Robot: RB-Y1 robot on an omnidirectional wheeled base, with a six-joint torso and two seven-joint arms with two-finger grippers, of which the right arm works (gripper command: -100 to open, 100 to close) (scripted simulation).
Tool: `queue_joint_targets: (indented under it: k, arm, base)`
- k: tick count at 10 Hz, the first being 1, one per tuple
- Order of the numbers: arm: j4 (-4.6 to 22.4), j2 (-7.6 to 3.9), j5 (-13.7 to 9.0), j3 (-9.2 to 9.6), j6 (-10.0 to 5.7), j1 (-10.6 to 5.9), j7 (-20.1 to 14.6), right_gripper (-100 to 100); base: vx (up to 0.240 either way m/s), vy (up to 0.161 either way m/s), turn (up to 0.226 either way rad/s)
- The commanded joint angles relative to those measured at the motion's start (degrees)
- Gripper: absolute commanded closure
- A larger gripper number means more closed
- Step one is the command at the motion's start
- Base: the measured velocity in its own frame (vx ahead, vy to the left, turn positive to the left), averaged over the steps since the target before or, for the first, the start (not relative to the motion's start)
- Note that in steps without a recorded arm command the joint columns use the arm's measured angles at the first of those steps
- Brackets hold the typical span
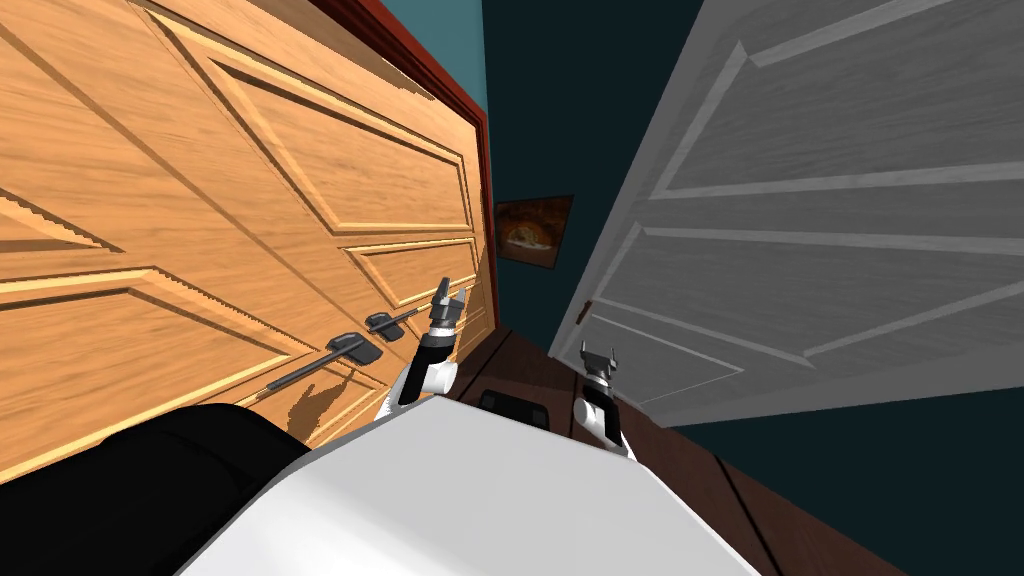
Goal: Pull the door open
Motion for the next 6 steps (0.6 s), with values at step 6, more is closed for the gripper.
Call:
queue_joint_targets:
  k: [6]
  arm:
    - [7.4,0.01,-4.1,-0.06,-2.04,-2.18,-7.0,-100]
  base:
    - [0.096,-0.03,0.06]
